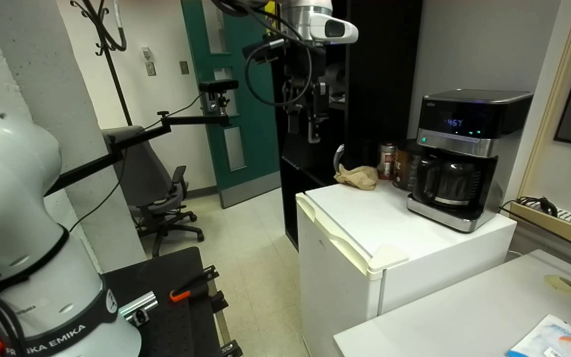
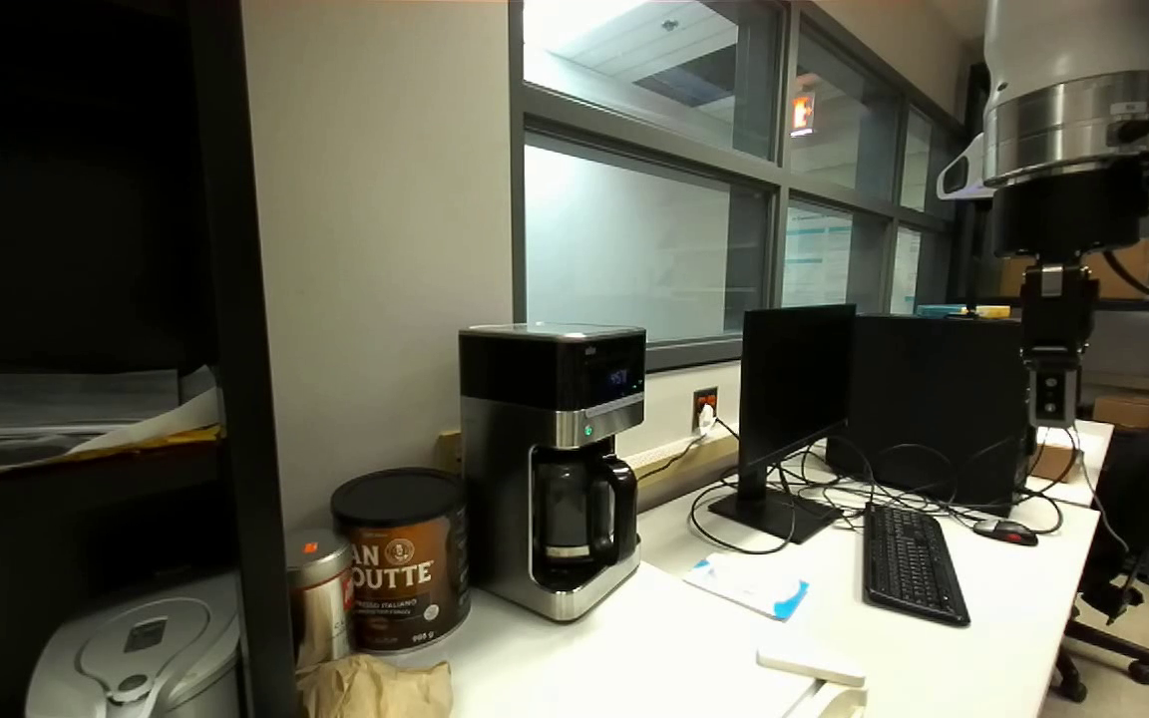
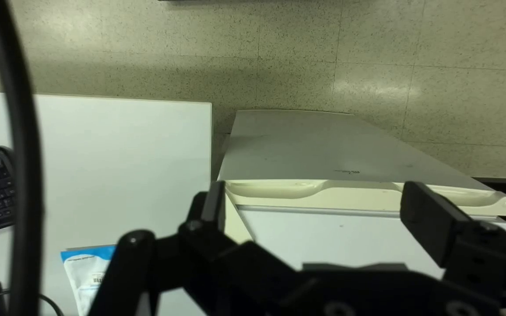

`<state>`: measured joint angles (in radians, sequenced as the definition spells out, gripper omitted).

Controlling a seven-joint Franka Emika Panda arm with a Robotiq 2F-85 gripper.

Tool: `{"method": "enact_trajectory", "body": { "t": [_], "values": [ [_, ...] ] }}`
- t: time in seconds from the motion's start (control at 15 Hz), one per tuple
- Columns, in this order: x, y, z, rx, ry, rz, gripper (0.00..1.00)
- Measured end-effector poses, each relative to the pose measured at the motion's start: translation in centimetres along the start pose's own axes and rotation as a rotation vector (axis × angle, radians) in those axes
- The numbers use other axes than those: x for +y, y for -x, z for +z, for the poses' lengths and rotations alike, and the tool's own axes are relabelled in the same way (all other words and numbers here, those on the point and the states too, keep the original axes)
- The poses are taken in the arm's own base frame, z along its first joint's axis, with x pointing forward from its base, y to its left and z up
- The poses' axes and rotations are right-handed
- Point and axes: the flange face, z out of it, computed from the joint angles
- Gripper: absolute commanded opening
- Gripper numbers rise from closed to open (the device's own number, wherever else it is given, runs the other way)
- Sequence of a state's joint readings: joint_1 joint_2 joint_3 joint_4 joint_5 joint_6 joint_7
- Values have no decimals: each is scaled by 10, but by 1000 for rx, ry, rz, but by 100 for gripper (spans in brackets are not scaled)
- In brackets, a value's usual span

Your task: Press a button on the right side of the coffee machine

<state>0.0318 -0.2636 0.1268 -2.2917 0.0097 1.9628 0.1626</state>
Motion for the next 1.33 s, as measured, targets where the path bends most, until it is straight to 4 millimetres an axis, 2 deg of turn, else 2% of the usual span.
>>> {"method": "enact_trajectory", "body": {
  "t": [0.2,0.4,0.87,1.2,1.27,1.33],
  "values": [
    [10,-14,7,49,48,-20,100],
    [27,-39,19,146,87,-39,100],
    [83,-100,48,401,76,-66,100],
    [105,-140,64,562,135,-167,100],
    [108,-148,67,583,157,-201,75],
    [110,-156,69,602,175,-235,72]
  ]
}}
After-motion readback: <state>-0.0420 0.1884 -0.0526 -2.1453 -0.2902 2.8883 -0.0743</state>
